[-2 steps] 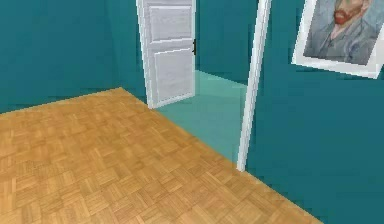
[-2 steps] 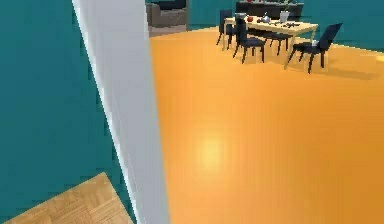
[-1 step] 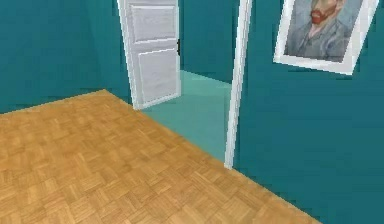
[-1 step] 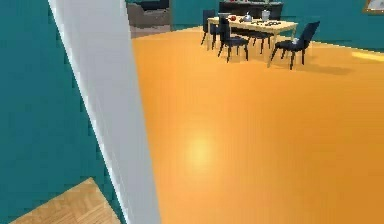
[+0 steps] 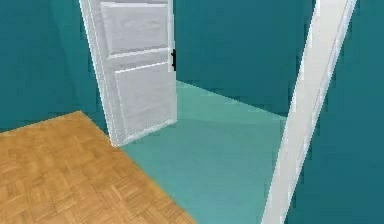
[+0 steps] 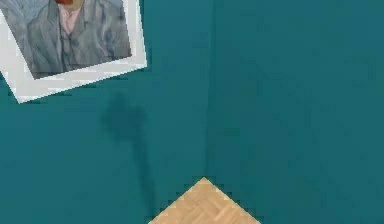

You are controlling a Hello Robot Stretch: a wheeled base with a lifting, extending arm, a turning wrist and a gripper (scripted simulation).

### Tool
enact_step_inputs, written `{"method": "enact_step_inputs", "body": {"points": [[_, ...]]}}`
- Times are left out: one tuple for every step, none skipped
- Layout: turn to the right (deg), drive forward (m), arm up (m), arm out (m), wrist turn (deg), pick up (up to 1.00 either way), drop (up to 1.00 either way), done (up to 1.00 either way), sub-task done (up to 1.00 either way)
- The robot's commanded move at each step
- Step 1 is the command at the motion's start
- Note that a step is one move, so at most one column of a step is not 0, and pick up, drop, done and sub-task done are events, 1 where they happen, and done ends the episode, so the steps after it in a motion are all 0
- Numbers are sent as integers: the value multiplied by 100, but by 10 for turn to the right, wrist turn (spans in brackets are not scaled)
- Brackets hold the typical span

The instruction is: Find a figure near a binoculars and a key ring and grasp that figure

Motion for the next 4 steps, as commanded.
{"method": "enact_step_inputs", "body": {"points": [[0, 45, 0, 0, 0, 0, 0, 0, 0], [-450, 0, 0, 0, 0, 0, 0, 0, 0], [-420, 0, 0, 0, 0, 0, 0, 0, 0], [0, 15, 0, 0, 0, 0, 0, 0, 0]]}}
